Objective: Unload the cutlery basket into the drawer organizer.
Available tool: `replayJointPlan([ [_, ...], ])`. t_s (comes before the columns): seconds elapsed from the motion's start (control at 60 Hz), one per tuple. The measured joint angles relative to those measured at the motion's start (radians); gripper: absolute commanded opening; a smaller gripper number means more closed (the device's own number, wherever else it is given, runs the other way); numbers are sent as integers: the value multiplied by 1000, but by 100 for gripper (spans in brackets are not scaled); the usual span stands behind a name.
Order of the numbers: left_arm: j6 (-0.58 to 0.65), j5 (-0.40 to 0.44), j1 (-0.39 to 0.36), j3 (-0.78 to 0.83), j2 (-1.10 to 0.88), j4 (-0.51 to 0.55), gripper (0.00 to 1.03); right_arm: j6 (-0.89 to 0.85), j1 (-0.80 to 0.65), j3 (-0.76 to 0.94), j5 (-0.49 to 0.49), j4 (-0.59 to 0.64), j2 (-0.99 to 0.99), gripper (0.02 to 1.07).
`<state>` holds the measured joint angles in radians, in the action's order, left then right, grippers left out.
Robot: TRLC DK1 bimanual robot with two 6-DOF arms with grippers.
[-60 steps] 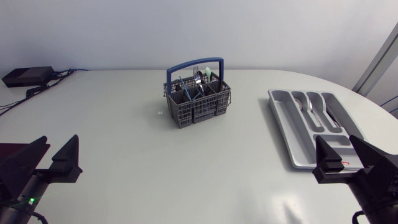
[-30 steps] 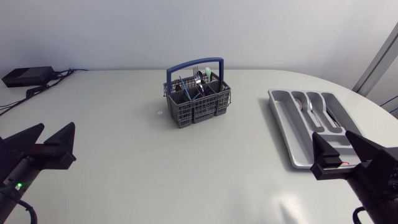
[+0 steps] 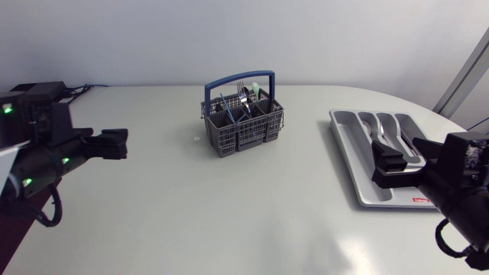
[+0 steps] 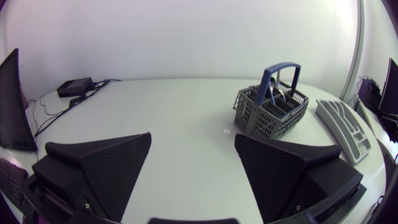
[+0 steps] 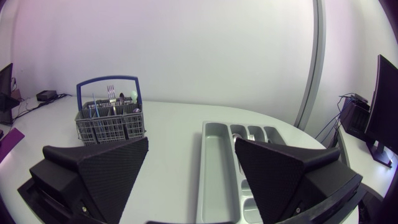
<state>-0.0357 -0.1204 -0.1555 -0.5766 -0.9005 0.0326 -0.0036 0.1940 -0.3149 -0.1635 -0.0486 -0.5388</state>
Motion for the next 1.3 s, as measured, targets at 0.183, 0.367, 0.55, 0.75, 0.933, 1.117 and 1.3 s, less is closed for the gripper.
replayJointPlan([
  [0.183, 131, -16, -62, -190, -267, 123, 95, 0, 54, -100, -26, 93, -152, 102],
  [0.367, 188, 67, -75, -363, -468, 180, 95, -12, 82, -226, -14, 196, -323, 102],
  [0.55, 190, 193, -75, -492, -629, 164, 94, -26, 100, -293, 92, 225, -434, 102],
  [0.75, 190, 230, -83, -626, -796, 89, 91, -61, 100, -357, 145, 248, -556, 102],
  [0.933, 190, 255, -112, -735, -921, 8, 82, -95, 100, -381, 161, 240, -663, 102],
  [1.117, 190, 256, -143, -856, -1040, -53, 64, -102, 124, -389, 164, 231, -727, 102],
  [1.3, 190, 255, -162, -885, -1084, -92, 22, -106, 139, -400, 164, 221, -732, 102],
])
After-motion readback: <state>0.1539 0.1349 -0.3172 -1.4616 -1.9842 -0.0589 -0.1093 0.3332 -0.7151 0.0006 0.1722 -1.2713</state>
